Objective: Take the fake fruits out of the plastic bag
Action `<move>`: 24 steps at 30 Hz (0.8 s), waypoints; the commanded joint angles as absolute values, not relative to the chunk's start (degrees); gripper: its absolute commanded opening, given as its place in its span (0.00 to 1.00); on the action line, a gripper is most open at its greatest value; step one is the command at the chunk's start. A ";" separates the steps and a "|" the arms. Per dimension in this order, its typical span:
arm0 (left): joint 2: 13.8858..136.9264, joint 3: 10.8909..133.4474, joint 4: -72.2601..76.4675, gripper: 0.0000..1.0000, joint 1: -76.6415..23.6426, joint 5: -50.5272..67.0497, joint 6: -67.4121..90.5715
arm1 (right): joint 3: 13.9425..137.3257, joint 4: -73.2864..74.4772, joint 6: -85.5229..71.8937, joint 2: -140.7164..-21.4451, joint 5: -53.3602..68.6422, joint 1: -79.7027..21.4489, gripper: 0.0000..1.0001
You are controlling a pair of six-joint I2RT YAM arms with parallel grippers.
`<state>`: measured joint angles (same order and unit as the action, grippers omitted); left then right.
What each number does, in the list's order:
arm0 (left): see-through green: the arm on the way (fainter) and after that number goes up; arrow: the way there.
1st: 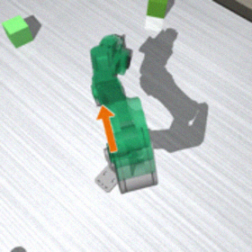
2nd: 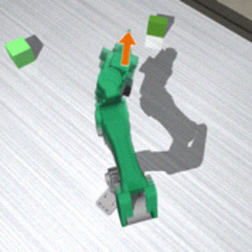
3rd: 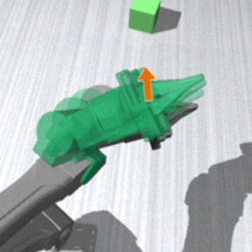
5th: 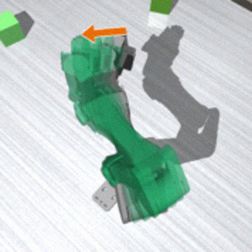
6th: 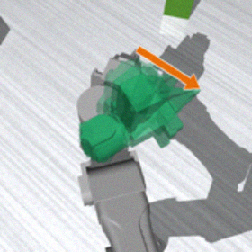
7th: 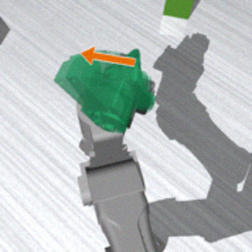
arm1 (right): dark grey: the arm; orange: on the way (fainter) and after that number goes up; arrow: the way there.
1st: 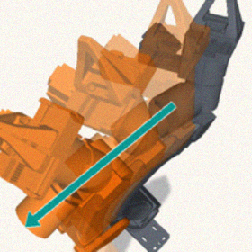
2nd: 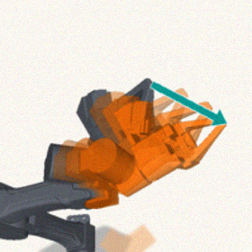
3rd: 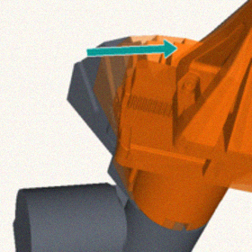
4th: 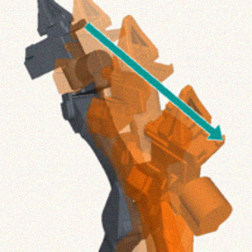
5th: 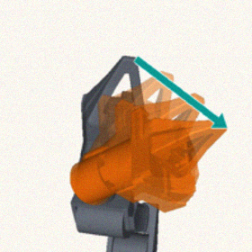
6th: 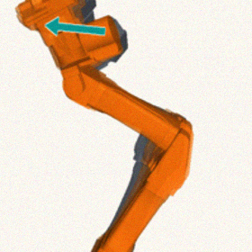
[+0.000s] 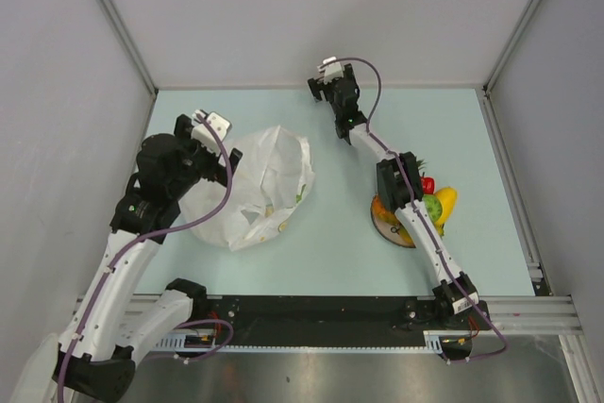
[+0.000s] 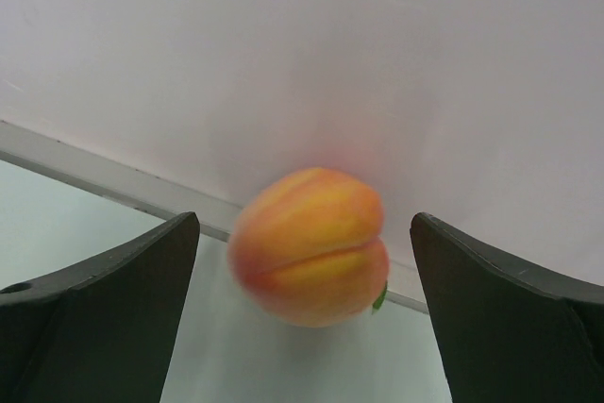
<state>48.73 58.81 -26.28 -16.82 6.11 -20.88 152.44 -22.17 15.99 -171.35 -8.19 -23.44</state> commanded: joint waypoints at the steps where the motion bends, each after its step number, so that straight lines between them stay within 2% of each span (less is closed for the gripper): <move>1: 47.90 58.27 -24.17 1.00 -16.00 5.27 -22.59 | 153.72 -24.96 23.73 -172.18 -9.75 -23.56 1.00; 6: 48.16 58.01 -24.26 1.00 -16.00 5.10 -22.41 | 153.28 -23.04 28.12 -172.35 -6.95 -23.82 1.00; 14: 48.60 58.45 -23.91 1.00 -15.29 5.36 -21.89 | 153.20 -17.14 32.68 -171.56 3.95 -23.99 0.96; 20: 48.69 58.01 -23.73 1.00 -15.29 5.63 -21.89 | 153.72 -14.68 36.29 -171.91 6.41 -23.73 0.85; 23: 48.34 57.57 -23.38 1.00 -15.21 5.80 -22.06 | 154.07 -12.57 37.70 -171.91 8.43 -23.47 0.77; 24: 48.25 57.39 -23.29 1.00 -15.21 5.97 -22.15 | 154.07 -12.13 37.88 -172.00 8.79 -23.47 0.71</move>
